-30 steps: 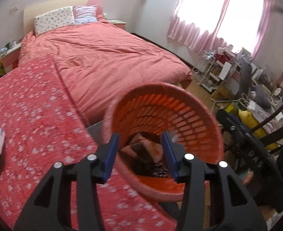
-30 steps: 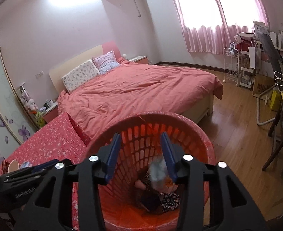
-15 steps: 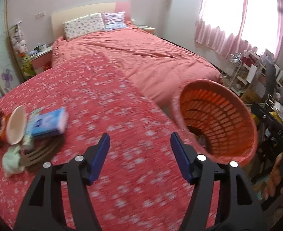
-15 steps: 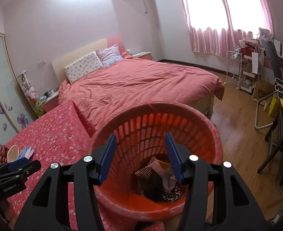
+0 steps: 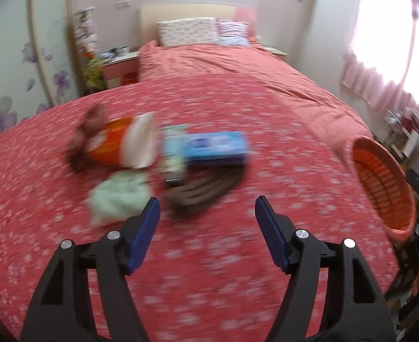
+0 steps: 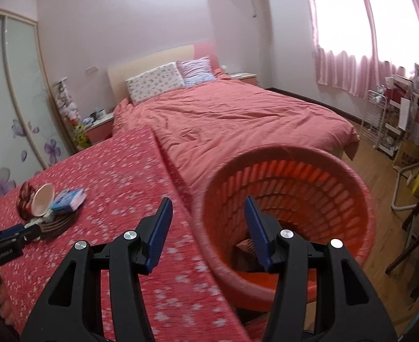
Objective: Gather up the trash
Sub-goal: 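Move both open tools back toward the pile on the bed, then grasp the light green towel with the left tool and lift it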
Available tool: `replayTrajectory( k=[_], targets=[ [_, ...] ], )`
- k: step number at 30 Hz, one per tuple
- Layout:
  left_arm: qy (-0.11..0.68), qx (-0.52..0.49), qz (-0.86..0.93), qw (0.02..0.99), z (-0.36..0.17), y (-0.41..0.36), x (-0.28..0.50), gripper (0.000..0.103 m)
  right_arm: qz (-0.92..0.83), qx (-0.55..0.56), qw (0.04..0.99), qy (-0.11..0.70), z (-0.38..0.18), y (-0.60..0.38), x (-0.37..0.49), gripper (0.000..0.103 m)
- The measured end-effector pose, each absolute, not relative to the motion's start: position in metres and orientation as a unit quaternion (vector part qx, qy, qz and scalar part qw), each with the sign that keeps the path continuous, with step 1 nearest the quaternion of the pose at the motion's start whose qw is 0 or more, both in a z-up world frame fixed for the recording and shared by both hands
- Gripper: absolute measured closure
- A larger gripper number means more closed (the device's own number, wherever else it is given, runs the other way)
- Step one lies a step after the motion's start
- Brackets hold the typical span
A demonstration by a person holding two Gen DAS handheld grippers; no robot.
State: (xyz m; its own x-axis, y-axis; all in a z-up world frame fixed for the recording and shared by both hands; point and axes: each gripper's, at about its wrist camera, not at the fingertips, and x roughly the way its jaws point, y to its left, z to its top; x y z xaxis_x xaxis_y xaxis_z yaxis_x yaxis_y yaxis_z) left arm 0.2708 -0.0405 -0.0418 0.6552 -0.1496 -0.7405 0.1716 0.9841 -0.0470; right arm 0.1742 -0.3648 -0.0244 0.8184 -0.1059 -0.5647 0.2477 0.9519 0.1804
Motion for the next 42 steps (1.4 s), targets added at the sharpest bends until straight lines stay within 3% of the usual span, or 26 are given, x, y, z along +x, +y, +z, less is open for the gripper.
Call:
replayTrajectory(
  k=[8,19,22,30,35,42],
  targets=[
    [0.432,-0.036,-0.011,0.901,-0.061,0.038,0.289,0.035,-0.061,0.101,0.946,0.303,-0.03,-0.323,0.185,0.05],
    [0.447,-0.033,-0.005,0.894,-0.074,0.022,0.319,0.035,-0.041,0.083,0.944,0.316,-0.032,-0.297,0.191,0.05],
    [0.45,-0.035,-0.002,0.892,-0.076,0.019,0.323,0.04,-0.036,0.079,0.943,0.32,-0.034,-0.292,0.191,0.05],
    [0.439,-0.028,-0.012,0.898,-0.076,0.018,0.316,0.078,-0.022,0.077,0.941,0.329,-0.037,-0.279,0.195,0.05],
    [0.434,-0.026,-0.009,0.9,-0.074,0.038,0.304,0.083,-0.01,0.073,0.941,0.33,-0.035,-0.267,0.196,0.05],
    [0.422,-0.03,0.045,0.905,-0.067,0.097,0.282,0.082,0.027,0.073,0.937,0.342,-0.036,-0.234,0.206,0.05]
  ],
)
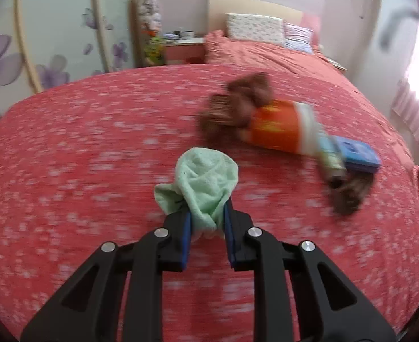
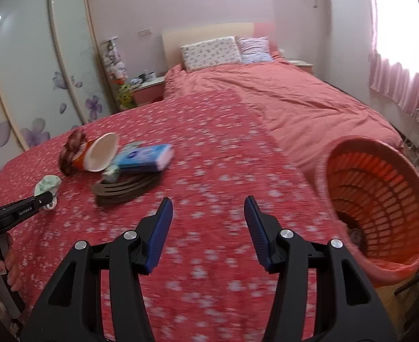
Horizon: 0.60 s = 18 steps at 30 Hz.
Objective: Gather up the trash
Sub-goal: 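Grasp the light green towel with the left tool and lift it, then lower the right tool onto the dark brown slotted piece while the left tool holds the towel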
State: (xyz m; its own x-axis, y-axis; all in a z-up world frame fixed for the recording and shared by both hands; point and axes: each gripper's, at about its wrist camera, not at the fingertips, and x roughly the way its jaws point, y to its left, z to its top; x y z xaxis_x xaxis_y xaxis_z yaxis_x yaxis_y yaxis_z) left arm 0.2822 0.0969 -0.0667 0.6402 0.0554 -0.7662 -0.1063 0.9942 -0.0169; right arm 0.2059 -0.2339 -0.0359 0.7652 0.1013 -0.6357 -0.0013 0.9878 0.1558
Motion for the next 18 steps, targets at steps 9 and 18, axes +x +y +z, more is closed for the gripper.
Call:
replayTrajectory(
  k=[9,18],
  targets=[
    [0.426,-0.052,0.055,0.901,-0.077,0.131,0.278,0.078,0.096,0.07,0.923,0.365,-0.043,-0.159,0.234,0.05],
    [0.425,-0.079,0.043,0.901,-0.08,0.14,0.273,0.075,0.082,0.047,0.92,0.38,-0.057,-0.111,0.262,0.064]
  ],
)
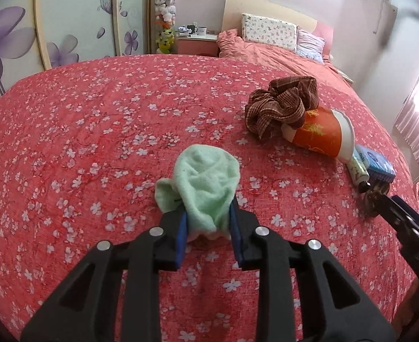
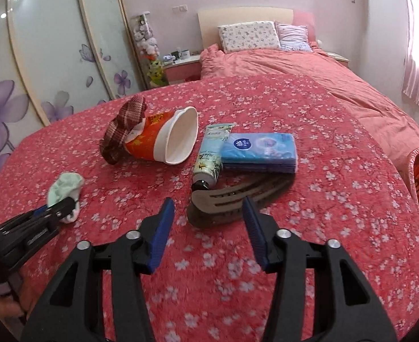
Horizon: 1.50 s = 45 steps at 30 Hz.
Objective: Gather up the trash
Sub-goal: 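Lower the right tool onto the dark brown slotted piece while the left tool holds the towel, then close the right tool on the dark brown slotted piece and lift it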
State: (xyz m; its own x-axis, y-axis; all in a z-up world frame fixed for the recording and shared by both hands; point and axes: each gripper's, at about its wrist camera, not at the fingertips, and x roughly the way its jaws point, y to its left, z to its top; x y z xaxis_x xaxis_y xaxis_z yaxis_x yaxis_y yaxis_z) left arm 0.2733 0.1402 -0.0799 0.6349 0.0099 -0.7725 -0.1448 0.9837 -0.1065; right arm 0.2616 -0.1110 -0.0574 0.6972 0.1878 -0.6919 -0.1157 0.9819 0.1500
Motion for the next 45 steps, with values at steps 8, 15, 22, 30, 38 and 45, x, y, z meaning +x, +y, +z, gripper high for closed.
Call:
replayTrajectory(
  k=[8,15,22,30,38,45],
  targets=[
    [0.423,-0.093,0.036,0.9,-0.079,0.15,0.273,0.075,0.075,0.054,0.922,0.377,-0.058,-0.125,0.252,0.077],
    [0.423,-0.097,0.034,0.9,-0.079,0.154,0.272,0.075,0.022,0.068,0.919,0.389,-0.062,-0.175,0.236,0.077],
    [0.423,-0.097,0.034,0.9,-0.079,0.154,0.272,0.075,0.006,0.111,0.915,0.388,-0.055,-0.208,0.229,0.072],
    [0.423,-0.097,0.034,0.9,-0.079,0.154,0.272,0.075,0.029,0.086,0.919,0.384,-0.053,-0.179,0.245,0.051],
    [0.423,-0.097,0.034,0.9,-0.079,0.154,0.272,0.075,0.007,0.061,0.904,0.422,-0.073,-0.171,0.28,0.054],
    [0.423,-0.097,0.034,0.9,-0.079,0.153,0.272,0.075,0.003,0.052,0.903,0.427,-0.074,-0.171,0.279,0.064]
  ],
)
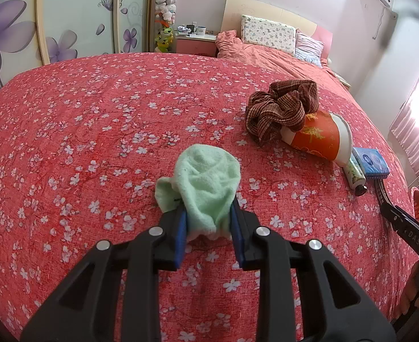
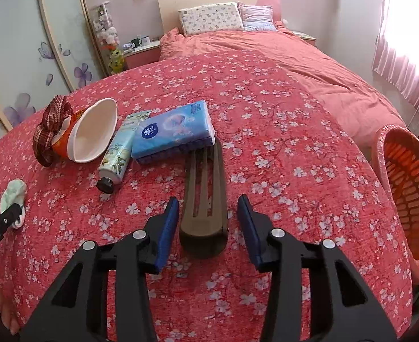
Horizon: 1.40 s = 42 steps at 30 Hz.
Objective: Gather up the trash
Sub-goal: 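Close the right tool on the dark brown slotted piece and lift it, then carry the towel with the left tool while the right tool carries the slotted piece to the basket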
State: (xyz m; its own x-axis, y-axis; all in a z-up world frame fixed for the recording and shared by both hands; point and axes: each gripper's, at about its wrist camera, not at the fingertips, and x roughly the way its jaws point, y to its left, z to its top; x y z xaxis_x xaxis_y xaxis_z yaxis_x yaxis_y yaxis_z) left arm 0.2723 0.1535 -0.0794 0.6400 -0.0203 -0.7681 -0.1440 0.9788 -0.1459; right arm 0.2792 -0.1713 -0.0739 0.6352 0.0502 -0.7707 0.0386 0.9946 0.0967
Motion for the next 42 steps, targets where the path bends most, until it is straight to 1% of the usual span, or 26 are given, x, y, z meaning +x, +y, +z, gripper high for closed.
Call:
replayTrajectory(
  k=[2,6,10,13,17,24,26,28,30,33,36,42],
  targets=[
    [0.423,-0.097,0.035,0.9,-0.079,0.154,0.272,0.075,0.004,0.047,0.903,0.427,-0.074,-0.171,0.278,0.07],
    [0.423,-0.094,0.036,0.9,-0.079,0.153,0.272,0.075,0.002,0.03,0.904,0.428,-0.073,-0.175,0.274,0.07],
    [0.424,-0.092,0.036,0.9,-0.079,0.154,0.273,0.075,-0.001,0.044,0.903,0.428,-0.073,-0.186,0.27,0.07],
    [0.424,-0.089,0.037,0.9,-0.079,0.151,0.275,0.074,-0.001,0.033,0.903,0.429,-0.073,-0.184,0.27,0.07],
    [0.427,-0.068,0.038,0.901,-0.078,0.142,0.278,0.068,0.008,0.033,0.904,0.427,-0.071,-0.187,0.265,0.07],
    [0.43,-0.055,0.036,0.9,-0.078,0.132,0.282,0.057,0.013,0.052,0.915,0.399,-0.063,-0.215,0.242,0.07],
    [0.431,-0.055,0.039,0.9,-0.077,0.13,0.285,0.057,0.011,0.06,0.915,0.398,-0.062,-0.224,0.239,0.07],
    [0.431,-0.06,0.04,0.899,-0.076,0.13,0.286,0.062,0.01,0.067,0.915,0.398,-0.062,-0.228,0.238,0.07],
    [0.432,-0.069,0.04,0.898,-0.075,0.133,0.289,0.073,0.01,0.07,0.915,0.397,-0.061,-0.23,0.236,0.07],
    [0.429,-0.081,0.037,0.899,-0.075,0.138,0.288,0.081,0.013,0.069,0.916,0.396,-0.062,-0.232,0.235,0.07],
    [0.42,-0.085,0.031,0.903,-0.073,0.142,0.285,0.084,0.014,0.07,0.916,0.395,-0.063,-0.233,0.233,0.07],
    [0.388,-0.085,0.016,0.918,-0.051,0.141,0.274,0.084,0.015,0.074,0.922,0.379,-0.054,-0.24,0.223,0.07]
  ],
)
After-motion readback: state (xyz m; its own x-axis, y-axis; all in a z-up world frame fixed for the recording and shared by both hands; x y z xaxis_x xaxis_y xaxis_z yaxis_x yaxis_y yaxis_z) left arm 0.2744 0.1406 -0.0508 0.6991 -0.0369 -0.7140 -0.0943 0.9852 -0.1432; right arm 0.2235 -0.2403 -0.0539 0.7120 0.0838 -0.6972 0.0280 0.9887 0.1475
